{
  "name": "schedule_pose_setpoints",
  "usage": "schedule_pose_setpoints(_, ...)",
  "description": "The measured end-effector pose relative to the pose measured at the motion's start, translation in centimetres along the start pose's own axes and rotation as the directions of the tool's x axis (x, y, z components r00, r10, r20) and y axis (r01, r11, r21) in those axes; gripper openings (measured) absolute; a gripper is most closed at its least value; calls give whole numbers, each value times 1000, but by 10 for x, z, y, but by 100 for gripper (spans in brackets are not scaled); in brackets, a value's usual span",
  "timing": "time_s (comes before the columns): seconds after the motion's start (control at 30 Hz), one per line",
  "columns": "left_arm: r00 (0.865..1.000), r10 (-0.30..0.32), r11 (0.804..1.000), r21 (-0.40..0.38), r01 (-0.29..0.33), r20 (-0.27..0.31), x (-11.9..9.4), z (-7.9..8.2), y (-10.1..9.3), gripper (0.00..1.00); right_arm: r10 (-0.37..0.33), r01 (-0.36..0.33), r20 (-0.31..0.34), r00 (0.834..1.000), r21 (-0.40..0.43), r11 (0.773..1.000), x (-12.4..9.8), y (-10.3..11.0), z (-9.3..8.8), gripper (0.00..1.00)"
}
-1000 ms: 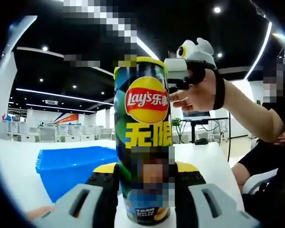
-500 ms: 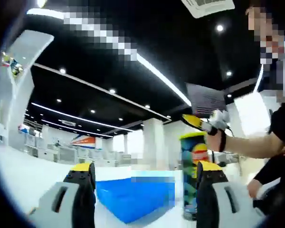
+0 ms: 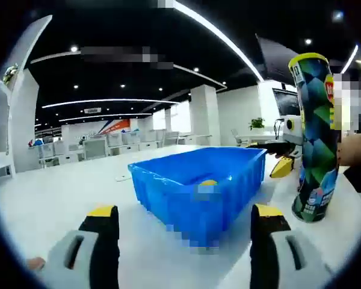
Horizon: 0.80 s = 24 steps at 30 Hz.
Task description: Open the lid of the chip container on the table, take out the chips, place them into the box in front of the container, and close the lid
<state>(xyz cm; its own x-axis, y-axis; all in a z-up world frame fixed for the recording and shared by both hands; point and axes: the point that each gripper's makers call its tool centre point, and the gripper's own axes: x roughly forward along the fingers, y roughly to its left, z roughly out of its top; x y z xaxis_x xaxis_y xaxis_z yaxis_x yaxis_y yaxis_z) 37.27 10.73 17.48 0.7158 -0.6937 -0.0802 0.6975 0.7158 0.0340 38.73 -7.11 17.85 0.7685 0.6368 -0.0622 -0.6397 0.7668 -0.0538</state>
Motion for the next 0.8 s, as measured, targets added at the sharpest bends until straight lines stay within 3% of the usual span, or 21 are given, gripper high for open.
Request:
schedule_pose_setpoints(0.1,999,-27,999,20,27,-21,8,-4,-8,87,6,-6,7,1000,9,1000,3,-6,1,82)
schedule_pose_setpoints(0.2,998,-51,999,4,51,-22,15,-3,-12,87,25,-24,37,999,-15,1000,2,7,7,82)
schedule_pose_setpoints(0.3,999,-51,999,-8,51,5,18,2,-11,87,44,-44,8,999,25,999,8,13,3,85)
schedule_pose_setpoints(0.53,999,-48,998,-35,48,4,16,2,-7,82,69,-69,-21,997,10,998,14,17,-4,84)
schedule_pose_setpoints(0.6,999,-41,998,-47,39,-24,14,-2,-3,66,75,-73,-49,996,47,996,14,19,-8,73)
schedule_pose_setpoints(0.63,996,-86,993,-87,82,-37,12,-3,-14,61,125,-112,-97,987,121,986,11,28,-14,64)
schedule_pose_setpoints(0.67,999,17,1000,-5,-17,-45,8,-3,4,52,84,-62,-127,988,167,984,11,22,-17,58)
schedule_pose_setpoints(0.7,999,-15,1000,-11,15,-36,9,-1,-1,45,54,-31,-150,987,151,988,10,15,-20,54)
schedule_pose_setpoints(0.73,999,-11,1000,-3,11,-39,9,-1,-4,40,22,-7,-165,986,91,996,8,7,-22,43)
schedule_pose_setpoints(0.77,998,39,998,46,-37,-41,11,-1,6,39,2,1,-197,980,14,1000,4,-1,-27,34)
schedule_pose_setpoints(0.8,999,18,1000,18,-17,-42,11,-2,5,39,36,-31,-150,988,36,999,7,3,-21,32)
